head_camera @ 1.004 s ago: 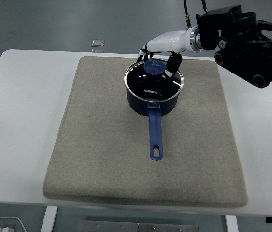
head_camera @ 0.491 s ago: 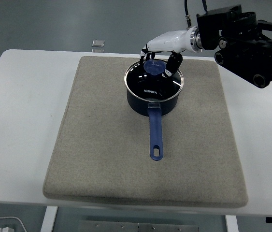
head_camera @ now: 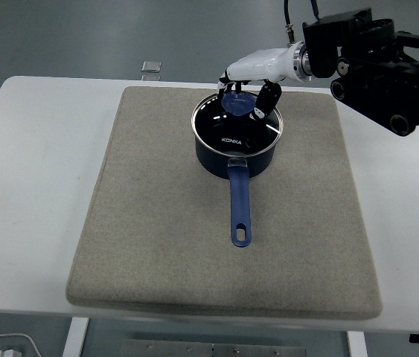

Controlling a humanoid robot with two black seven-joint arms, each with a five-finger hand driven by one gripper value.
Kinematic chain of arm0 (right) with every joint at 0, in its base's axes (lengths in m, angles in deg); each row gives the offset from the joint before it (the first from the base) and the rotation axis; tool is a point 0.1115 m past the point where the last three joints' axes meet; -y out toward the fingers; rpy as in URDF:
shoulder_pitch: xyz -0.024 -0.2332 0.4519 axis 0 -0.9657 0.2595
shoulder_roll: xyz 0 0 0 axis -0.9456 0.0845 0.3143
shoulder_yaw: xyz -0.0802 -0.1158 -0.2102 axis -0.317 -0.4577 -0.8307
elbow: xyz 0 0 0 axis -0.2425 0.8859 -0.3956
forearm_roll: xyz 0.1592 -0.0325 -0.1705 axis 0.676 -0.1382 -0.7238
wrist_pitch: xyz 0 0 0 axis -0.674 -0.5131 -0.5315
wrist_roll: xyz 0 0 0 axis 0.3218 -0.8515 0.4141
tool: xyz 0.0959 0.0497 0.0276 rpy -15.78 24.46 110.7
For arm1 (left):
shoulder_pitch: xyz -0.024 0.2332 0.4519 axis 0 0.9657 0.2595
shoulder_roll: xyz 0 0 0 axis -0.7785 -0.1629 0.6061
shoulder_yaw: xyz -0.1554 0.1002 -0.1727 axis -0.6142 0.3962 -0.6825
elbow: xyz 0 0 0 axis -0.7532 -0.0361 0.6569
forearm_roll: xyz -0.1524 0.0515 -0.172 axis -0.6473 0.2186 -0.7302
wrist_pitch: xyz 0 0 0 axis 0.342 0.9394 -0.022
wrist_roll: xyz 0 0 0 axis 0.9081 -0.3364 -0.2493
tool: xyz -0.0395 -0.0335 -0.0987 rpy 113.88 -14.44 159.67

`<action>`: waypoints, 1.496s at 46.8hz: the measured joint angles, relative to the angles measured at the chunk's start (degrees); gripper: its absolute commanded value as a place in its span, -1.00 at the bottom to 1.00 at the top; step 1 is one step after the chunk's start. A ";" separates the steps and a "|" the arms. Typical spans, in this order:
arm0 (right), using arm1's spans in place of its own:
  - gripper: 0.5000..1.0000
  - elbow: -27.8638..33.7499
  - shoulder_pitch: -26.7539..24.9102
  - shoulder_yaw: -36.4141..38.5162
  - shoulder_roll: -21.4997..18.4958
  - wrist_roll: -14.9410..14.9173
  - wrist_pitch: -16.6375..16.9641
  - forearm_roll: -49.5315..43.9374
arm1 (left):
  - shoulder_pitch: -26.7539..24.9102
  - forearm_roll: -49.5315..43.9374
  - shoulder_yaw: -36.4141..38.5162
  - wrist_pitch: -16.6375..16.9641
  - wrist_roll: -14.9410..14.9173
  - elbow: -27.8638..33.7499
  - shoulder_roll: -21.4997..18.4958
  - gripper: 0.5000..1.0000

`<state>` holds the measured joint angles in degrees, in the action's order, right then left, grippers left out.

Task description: Lift the pot lid and place it to the right of the pot.

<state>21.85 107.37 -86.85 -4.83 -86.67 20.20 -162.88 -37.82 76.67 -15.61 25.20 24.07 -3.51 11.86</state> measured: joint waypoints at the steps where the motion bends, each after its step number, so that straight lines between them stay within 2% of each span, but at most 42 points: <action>1: -0.25 0.00 0.00 0.00 0.00 0.00 0.02 0.00 | 0.00 0.00 0.00 0.00 0.00 0.00 0.00 1.00; 9: -0.52 0.00 0.00 0.00 0.00 0.00 0.26 0.00 | 0.00 0.00 0.00 0.00 0.00 0.00 0.00 1.00; 14: -0.56 0.00 0.01 0.00 -0.08 0.00 0.33 0.00 | 0.00 0.00 0.00 0.00 0.00 0.00 0.00 1.00; 20: -0.81 0.00 0.15 0.05 -0.07 0.00 0.45 0.00 | 0.00 0.00 0.00 0.00 0.00 0.00 0.00 1.00; 23: -0.85 -0.05 0.23 0.09 -0.03 0.00 0.73 0.05 | 0.00 0.00 0.00 0.00 0.00 0.00 0.00 1.00; 26: -0.98 -0.06 0.28 0.19 -0.02 0.00 1.21 0.07 | 0.00 0.00 0.00 -0.02 0.00 0.00 0.00 1.00; 65: -0.97 0.35 1.76 0.88 0.82 0.25 3.57 0.93 | 0.00 0.00 0.00 -0.02 0.00 0.00 0.00 1.00; 70: -0.97 0.35 2.81 1.04 1.29 0.26 5.31 1.26 | 0.00 0.00 0.00 -0.02 0.00 0.00 0.00 1.00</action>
<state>22.20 110.18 -85.81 -3.54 -86.41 25.52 -161.62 -37.82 76.67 -15.61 25.18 24.07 -3.51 11.86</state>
